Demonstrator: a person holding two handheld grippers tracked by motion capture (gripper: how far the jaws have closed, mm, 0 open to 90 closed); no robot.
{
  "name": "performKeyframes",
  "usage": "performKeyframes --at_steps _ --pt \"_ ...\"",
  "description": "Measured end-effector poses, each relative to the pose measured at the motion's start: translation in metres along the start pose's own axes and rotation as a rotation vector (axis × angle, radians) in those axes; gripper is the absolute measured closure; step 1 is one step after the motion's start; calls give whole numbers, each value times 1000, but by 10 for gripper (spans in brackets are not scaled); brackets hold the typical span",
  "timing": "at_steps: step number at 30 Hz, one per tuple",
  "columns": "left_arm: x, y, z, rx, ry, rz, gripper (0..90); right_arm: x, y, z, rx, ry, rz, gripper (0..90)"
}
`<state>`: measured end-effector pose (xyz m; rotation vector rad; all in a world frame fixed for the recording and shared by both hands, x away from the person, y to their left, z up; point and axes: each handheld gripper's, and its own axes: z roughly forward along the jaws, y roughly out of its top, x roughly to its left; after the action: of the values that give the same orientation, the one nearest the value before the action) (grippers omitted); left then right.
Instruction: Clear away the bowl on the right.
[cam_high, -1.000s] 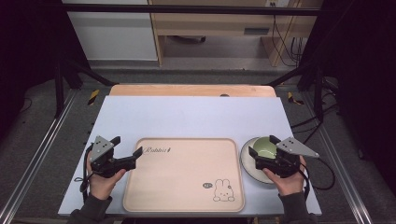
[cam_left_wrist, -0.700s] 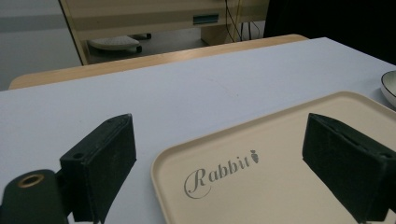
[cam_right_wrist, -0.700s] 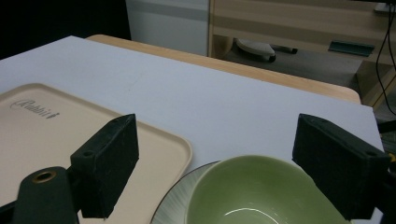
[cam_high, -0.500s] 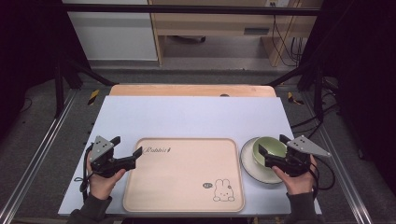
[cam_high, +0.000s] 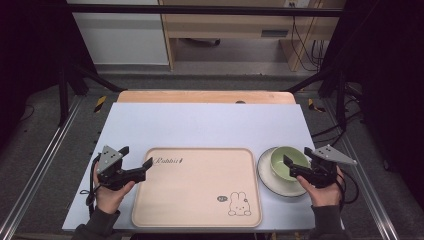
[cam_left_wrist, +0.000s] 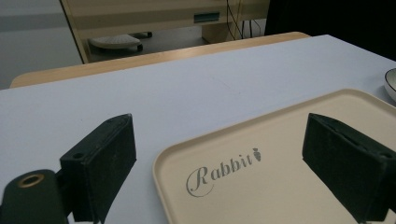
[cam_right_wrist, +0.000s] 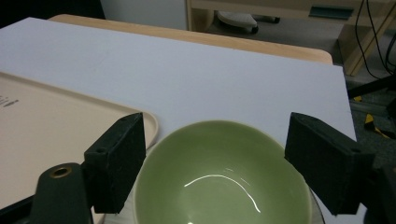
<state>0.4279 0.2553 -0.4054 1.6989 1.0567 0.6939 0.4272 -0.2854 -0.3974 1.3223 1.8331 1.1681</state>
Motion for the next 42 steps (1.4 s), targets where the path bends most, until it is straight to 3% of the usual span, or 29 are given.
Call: performKeyframes --at_steps 14,23,42 --pt "0 -2 2 12 0 6 96 -20 -12 7 81 -85 53 255" --pt "-1 -1 2 13 -1 11 97 -26 -17 12 124 -104 54 279" --pt "-1 -1 1 8 0 14 98 -38 -27 20 226 -121 110 369"
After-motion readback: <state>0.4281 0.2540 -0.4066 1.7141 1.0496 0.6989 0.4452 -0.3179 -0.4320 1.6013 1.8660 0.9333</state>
